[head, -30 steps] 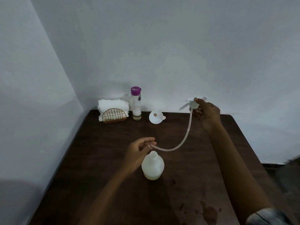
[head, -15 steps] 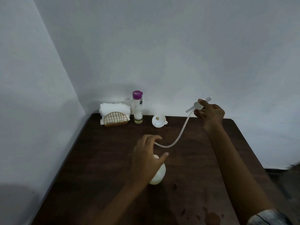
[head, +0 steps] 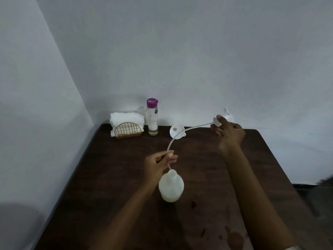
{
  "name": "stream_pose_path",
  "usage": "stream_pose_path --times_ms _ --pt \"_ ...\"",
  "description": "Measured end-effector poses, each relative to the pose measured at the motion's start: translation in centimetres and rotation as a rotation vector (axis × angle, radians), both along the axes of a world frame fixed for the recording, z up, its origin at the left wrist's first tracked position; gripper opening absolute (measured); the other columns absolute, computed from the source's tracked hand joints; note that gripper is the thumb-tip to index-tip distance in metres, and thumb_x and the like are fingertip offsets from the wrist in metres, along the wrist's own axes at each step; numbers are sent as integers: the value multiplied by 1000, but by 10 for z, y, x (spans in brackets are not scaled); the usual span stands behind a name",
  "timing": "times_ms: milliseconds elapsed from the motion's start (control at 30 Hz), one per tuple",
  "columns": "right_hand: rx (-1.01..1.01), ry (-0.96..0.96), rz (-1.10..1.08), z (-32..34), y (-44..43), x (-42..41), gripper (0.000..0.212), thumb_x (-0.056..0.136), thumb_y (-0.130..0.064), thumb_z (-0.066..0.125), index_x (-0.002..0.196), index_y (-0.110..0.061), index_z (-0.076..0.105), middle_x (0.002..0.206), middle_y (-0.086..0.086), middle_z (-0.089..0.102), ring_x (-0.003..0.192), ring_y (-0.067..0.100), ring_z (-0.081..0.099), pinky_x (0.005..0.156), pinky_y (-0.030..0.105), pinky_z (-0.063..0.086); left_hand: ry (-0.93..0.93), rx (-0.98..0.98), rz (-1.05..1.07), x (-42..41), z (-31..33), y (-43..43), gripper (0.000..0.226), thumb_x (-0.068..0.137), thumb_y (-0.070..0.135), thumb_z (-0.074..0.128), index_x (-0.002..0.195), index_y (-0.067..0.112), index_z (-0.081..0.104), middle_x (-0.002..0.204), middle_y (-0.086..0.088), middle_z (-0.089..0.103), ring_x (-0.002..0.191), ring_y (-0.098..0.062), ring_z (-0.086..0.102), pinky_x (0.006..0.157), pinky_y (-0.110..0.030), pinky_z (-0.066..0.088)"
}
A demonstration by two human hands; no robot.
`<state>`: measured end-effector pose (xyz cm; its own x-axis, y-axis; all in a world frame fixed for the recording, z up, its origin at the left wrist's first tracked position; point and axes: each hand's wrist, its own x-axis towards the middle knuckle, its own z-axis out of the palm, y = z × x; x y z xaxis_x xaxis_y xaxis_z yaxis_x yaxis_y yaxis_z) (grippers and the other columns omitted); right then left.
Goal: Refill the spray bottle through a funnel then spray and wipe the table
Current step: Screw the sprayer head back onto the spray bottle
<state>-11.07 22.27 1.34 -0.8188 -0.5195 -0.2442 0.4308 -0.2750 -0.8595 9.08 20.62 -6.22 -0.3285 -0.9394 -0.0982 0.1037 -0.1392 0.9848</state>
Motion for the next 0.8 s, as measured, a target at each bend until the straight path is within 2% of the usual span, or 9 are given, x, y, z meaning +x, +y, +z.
stream_pose_path --times_ms 200,367,467,600,700,800 --pt "-25 10 -8 -3 1 10 31 74 2 74 73 -8 45 76 14 61 49 16 65 49 24 56 -10 81 12 2 -17 3 17 86 6 59 101 0 65 90 -13 71 81 -14 71 70 -21 57" --pt "-5 54 -22 -8 5 11 29 75 2 73 74 -8 46 77 13 59 58 18 65 49 23 55 -80 47 17 -2 -30 2 11 83 8 64 93 9 68 89 -7 73 87 -14 70 82 -29 56" --pt "-3 87 -25 -13 7 11 29 75 3 72 73 -8 46 77 12 55 68 23 63 50 23 56 -127 62 6 -2 -37 4 16 80 9 68 96 9 70 96 -6 72 92 -13 68 86 -29 53" --pt "26 168 1 -19 11 14 28 76 4 71 75 -11 48 77 9 54 73 24 64 57 27 58 -175 62 -43 -1 -48 9 18 82 9 67 97 19 68 100 5 68 98 -4 61 88 -23 49" --pt "36 223 17 -24 13 17 27 74 5 72 76 -11 51 83 14 56 77 26 64 59 29 59 -170 75 -64 1 -54 9 20 80 8 68 97 19 66 102 2 67 96 -7 63 85 -22 50" --pt "45 239 59 -29 16 22 24 74 6 71 84 -6 53 87 16 60 81 26 64 60 27 59 -188 59 -107 4 -56 8 27 79 8 70 104 15 65 106 -2 68 101 -11 63 88 -27 52"
